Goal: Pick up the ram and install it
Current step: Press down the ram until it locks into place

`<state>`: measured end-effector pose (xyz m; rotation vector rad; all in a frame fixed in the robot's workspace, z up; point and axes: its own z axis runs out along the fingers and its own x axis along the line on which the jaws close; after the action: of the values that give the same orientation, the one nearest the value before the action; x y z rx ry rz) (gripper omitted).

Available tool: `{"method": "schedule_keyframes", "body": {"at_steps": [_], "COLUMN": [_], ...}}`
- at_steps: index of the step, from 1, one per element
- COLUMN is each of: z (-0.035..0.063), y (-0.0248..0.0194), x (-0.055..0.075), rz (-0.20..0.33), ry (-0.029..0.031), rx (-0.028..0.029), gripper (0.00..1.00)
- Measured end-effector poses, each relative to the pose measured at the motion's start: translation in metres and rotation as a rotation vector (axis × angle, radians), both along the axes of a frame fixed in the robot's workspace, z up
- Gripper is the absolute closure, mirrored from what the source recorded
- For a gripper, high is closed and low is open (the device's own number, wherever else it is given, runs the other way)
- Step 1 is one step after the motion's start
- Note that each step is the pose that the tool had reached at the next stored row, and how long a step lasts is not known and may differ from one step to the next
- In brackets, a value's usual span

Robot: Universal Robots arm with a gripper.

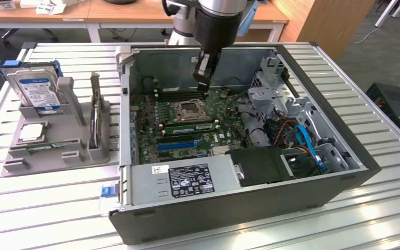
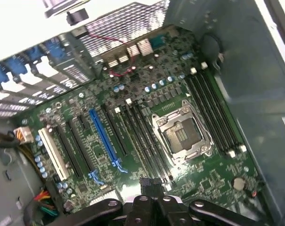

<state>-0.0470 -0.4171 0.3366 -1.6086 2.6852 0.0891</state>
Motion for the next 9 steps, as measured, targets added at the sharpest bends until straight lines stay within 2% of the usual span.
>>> {"method": "schedule_keyframes", "body": {"at_steps": [1,9], "z": [0.0,-0.0004], "y": [0.0,0.0], "x": [0.0,-0.0001], "rz": [-0.033,-0.166], "ry": [0.0001,0.0], "rx": [0.0,0.0], "gripper": [0.89,0.89]}}
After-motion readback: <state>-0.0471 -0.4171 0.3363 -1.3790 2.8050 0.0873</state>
